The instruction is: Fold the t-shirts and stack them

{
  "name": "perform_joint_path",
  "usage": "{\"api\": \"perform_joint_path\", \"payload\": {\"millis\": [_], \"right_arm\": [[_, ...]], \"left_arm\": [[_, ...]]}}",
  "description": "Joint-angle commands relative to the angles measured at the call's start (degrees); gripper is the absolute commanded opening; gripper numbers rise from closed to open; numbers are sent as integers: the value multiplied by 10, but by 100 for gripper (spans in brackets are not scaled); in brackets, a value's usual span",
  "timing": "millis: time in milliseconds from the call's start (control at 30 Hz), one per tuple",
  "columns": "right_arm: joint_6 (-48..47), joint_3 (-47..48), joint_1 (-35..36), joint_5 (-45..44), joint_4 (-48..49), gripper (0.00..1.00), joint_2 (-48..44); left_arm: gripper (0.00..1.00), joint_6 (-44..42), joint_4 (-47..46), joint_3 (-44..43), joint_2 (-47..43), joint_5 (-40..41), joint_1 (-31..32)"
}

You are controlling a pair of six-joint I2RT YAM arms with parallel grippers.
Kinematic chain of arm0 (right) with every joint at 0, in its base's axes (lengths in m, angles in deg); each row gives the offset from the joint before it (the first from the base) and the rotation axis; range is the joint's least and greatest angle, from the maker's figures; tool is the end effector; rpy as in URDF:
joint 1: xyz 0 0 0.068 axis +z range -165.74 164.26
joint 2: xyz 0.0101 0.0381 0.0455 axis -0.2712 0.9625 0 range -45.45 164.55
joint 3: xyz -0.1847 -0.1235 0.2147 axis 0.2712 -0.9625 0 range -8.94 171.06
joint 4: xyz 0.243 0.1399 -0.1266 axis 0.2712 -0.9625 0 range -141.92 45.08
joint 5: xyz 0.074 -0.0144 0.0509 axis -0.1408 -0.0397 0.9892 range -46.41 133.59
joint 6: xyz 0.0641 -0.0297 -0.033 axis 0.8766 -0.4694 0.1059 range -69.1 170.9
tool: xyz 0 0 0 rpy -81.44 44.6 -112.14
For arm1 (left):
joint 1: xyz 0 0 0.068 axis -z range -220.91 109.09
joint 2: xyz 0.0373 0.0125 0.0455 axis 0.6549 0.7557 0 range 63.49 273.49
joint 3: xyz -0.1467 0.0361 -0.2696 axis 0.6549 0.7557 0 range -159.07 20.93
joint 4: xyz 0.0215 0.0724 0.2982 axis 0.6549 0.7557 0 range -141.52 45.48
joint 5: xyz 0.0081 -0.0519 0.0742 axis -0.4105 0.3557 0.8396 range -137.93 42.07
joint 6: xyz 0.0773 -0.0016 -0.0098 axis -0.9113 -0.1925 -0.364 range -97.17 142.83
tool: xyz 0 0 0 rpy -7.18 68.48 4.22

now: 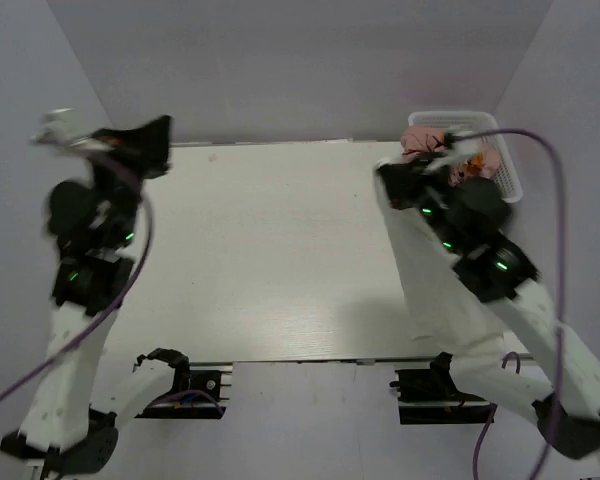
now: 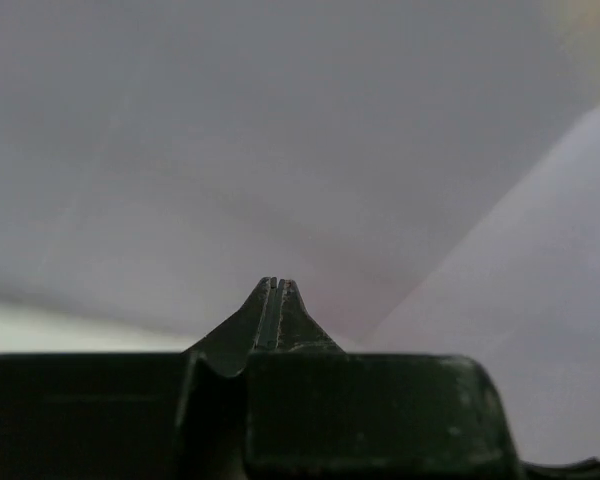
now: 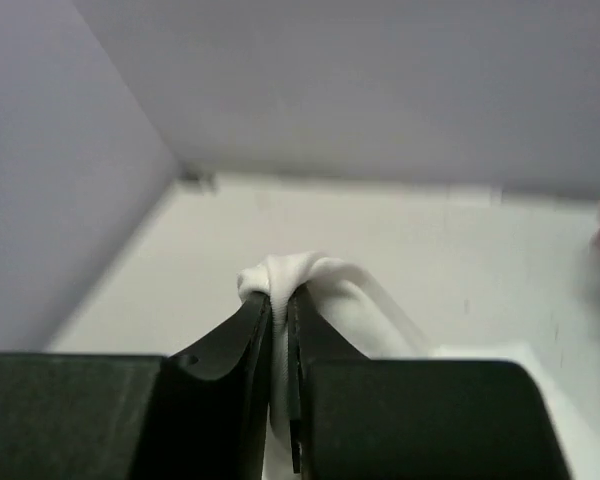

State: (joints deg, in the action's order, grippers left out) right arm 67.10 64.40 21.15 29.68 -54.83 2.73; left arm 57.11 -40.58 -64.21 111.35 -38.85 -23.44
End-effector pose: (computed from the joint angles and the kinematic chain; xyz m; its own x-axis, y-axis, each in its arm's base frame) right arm 0.1644 0.1033 0.5537 0.0913 0.4070 -0.9088 -0.4399 0.8353 0.3299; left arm 0.1371 -0.0322 0.6246 0.2586 -0.6645 -0.7011 0.3719 0.7384 -0.5626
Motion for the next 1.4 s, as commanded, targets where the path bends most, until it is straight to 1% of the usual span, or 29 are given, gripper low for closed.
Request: {"api": "perform_joint_path", "payload": {"millis": [0,67,133,167,200,233,267,300,333,367,400,433,467,500,533,567,600,633,667,700,800,833,900,967,1133,1267,1300,1333,1367], "right_arm": [[29,-77,4,43,16,0,145],[1,-122,3,158,49,0,187],[-15,-117,10,253,73,12,278],[-28,-110,13,267,63,19,299],[-33,-98,18,274,57,49,340],[-35,-93,23,263,46,77,370],[-38,-95,28,254,47,90,379],[-36,-101,29,248,52,90,380],[-29,-108,27,225,56,90,359],[-22,-140,27,217,81,90,346],[-16,-153,25,204,89,90,332],[0,-165,24,142,91,90,320],[21,-186,24,97,88,90,279],[32,-205,21,71,82,90,265],[79,-219,14,-6,63,90,243],[105,-226,5,-32,35,90,226],[119,-237,-1,-57,9,90,215],[142,-247,-16,-116,-9,90,200],[152,-254,-38,-142,-50,90,184],[168,-276,-51,-157,-59,90,167],[182,-325,-119,-142,-81,90,126],[192,-333,-159,-136,-84,90,119],[196,-359,-184,-108,-92,90,104],[196,-389,-225,-100,-97,90,103],[188,-432,-301,-55,-92,90,145],[183,-449,-319,2,-68,90,159],[184,-456,-326,5,-60,90,166],[183,-457,-328,19,-54,90,175],[182,-461,-328,35,-42,90,180]], "left_arm": [[0,39,90,120,109,18,-4],[0,39,77,189,115,12,-4],[0,39,88,226,121,18,-4],[8,45,99,233,121,24,-4],[16,45,119,240,121,41,-4],[36,45,125,246,121,41,-4],[49,45,125,262,114,41,-4],[61,39,130,269,114,47,-4],[81,39,131,275,105,47,-4],[97,33,131,287,105,47,1],[100,33,131,292,105,47,1],[100,33,131,298,105,38,1],[100,21,123,298,111,26,6],[100,21,117,298,134,-10,6],[100,11,101,298,151,-31,6],[100,-3,93,298,172,-90,6],[100,-9,86,298,198,-119,12],[100,-17,80,278,255,-145,18],[100,-33,65,268,283,-186,31],[100,-42,58,258,311,-198,40],[100,-68,88,193,420,-183,86],[100,-69,104,160,445,-169,97],[100,-69,137,134,505,-142,117],[100,-69,152,134,532,-124,125],[86,-56,145,134,580,-113,135],[74,-62,135,120,614,-129,141],[70,-62,118,120,619,-137,147],[61,-76,110,120,619,-159,147],[57,-77,110,120,629,-167,147]]}}
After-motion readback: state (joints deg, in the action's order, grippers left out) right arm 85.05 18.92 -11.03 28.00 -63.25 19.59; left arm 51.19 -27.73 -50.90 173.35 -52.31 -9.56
